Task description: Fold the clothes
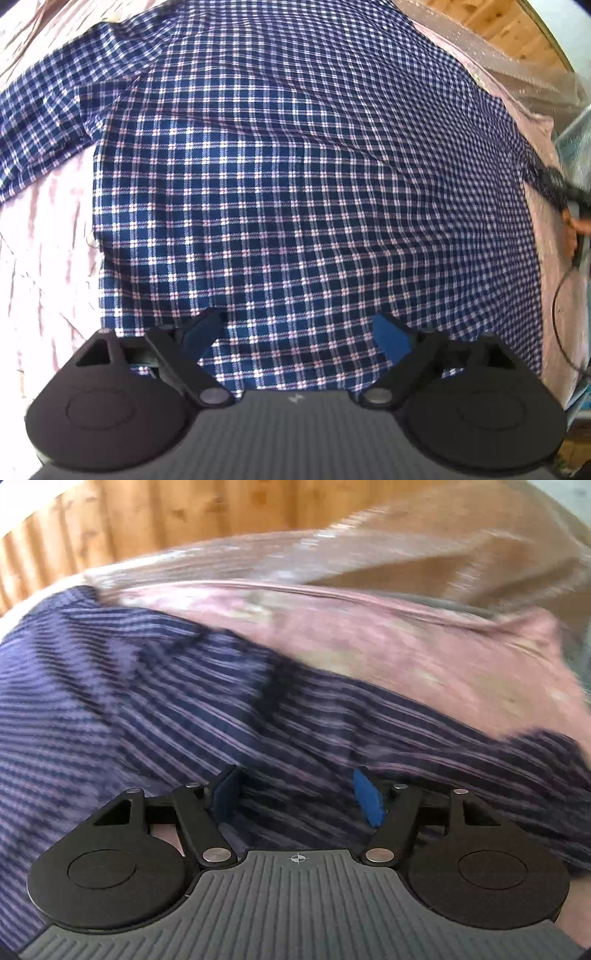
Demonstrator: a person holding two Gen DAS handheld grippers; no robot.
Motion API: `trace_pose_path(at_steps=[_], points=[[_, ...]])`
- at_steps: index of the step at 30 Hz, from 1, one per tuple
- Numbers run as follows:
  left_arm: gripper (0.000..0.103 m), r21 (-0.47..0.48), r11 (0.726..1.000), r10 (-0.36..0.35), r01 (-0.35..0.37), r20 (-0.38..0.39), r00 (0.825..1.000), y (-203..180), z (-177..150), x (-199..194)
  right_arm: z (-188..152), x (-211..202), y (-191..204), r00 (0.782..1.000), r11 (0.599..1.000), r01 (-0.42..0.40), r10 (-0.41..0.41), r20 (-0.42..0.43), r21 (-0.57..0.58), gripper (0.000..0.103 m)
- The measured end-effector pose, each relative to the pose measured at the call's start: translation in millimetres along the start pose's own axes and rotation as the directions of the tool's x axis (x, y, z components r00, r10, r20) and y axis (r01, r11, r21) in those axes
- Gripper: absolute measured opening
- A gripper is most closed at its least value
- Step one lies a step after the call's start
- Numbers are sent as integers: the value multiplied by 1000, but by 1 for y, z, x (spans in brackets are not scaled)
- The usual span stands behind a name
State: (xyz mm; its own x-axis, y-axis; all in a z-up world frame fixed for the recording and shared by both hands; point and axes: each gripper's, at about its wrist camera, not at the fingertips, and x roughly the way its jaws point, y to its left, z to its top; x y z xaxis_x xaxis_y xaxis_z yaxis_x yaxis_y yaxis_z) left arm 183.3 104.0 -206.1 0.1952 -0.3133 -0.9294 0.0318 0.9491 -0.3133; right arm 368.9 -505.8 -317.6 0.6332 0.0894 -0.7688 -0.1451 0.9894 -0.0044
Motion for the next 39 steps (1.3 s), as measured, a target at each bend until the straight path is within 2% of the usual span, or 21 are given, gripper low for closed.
trace_pose_path(at_steps=[2,5,6,7,8,9,11,13,14,16,17,19,23,25,28,31,33,35,36,37,39], points=[[103,14,1000,0,0,3,1000,-3,-2,1,-10,-8,-27,999,998,45,-45,-1,44,65],[103,29,999,15,-15,10,1000,-9,-5,-1,-25,-19,-64,994,989,110,-110,-2,100,69],[99,12,1000,6,-6,15,1000,-8,-8,-5,-28,-23,-71,990,984,138,-138,-9,113,69],[88,-20,1000,-13,13,25,1000,-2,-9,-12,-29,-28,-74,985,977,175,-174,-24,124,69],[82,-71,996,-42,45,45,998,7,-12,-22,-30,-30,-73,977,968,214,-210,-44,133,66],[82,-119,991,-59,68,77,995,17,-17,-34,-29,-33,-65,970,960,241,-234,-61,142,63],[83,-218,973,-38,76,175,984,51,-33,-66,-26,-52,-44,978,968,209,-205,-43,141,61],[84,-321,944,17,74,274,962,93,-54,-102,-22,-66,-8,990,984,140,-140,-8,107,62],[86,-391,918,66,68,319,945,124,-67,-122,-22,-75,13,995,991,103,-104,6,82,65],[88,-534,843,163,70,377,912,194,-90,-162,-22,-92,58,999,999,31,-32,25,32,66],[89,-602,794,207,85,399,893,230,-105,-177,-23,-99,82,1000,1000,-2,2,24,8,66],[90,-725,676,300,129,431,851,301,-139,-205,-25,-113,133,997,997,-75,76,19,-26,68],[93,-808,473,325,350,530,783,407,-188,-226,-35,-124,254,963,959,-269,266,-43,-94,73],[94,-793,422,293,438,577,762,430,-194,-218,-44,-124,326,932,921,-360,349,-94,-149,73],[95,-754,345,241,559,647,724,460,-202,-204,-56,-129,427,891,854,-453,427,-154,-256,73],[99,-710,332,221,620,698,681,467,-199,-196,-59,-140,514,848,784,-529,498,-178,-324,74],[92,-690,314,214,653,721,659,471,-200,-193,-59,-145,562,821,746,-570,539,-190,-345,75],[28,-662,330,153,673,741,654,473,-191,-187,-54,-146,602,789,721,-613,576,-213,-323,75],[14,-648,338,120,682,749,652,474,-187,-184,-53,-146,620,776,711,-631,591,-222,-311,75],[7,-640,377,108,670,748,654,470,-182,-186,-52,-145,638,763,701,-646,604,-230,-302,75],[6,-621,465,93,631,743,663,459,-172,-192,-46,-149,670,741,683,-672,628,-240,-287,75]])
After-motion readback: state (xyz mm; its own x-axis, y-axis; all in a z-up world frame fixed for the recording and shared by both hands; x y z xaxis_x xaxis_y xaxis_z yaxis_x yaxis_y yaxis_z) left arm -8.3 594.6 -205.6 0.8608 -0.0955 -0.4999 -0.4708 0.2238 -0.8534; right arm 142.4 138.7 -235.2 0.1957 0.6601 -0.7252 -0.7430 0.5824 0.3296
